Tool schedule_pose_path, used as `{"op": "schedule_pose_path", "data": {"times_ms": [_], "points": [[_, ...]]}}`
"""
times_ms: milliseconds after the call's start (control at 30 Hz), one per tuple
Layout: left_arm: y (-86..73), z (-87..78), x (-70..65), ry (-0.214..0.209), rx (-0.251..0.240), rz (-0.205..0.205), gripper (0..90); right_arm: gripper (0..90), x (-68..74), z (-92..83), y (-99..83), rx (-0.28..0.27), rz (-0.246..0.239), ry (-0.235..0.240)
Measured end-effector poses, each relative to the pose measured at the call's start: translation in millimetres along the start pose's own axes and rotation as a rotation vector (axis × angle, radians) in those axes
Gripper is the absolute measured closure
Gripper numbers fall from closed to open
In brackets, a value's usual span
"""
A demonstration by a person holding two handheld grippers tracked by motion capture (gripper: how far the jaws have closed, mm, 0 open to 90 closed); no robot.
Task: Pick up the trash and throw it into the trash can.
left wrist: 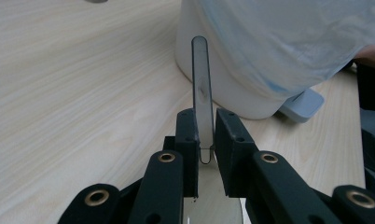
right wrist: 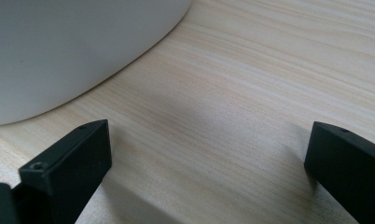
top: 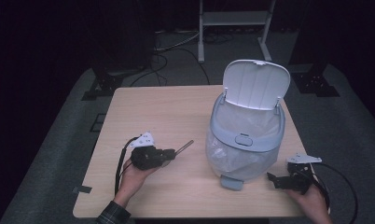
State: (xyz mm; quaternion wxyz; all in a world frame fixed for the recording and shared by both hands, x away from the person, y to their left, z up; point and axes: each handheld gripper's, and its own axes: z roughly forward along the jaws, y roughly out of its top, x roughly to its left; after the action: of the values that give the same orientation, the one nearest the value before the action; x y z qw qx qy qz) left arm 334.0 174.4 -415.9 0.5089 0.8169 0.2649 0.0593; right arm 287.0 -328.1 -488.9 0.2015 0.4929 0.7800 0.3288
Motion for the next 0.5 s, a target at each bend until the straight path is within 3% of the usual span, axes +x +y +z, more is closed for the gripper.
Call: {"op": "schedule_pose_path", "data": {"times_ms": [500], "points": [[20.5,-4.2,-2.2,-0.045,-0.051,0.02,79.4,0.0,0.0,0.1,0.0,0.0,0.0,0.001]]}}
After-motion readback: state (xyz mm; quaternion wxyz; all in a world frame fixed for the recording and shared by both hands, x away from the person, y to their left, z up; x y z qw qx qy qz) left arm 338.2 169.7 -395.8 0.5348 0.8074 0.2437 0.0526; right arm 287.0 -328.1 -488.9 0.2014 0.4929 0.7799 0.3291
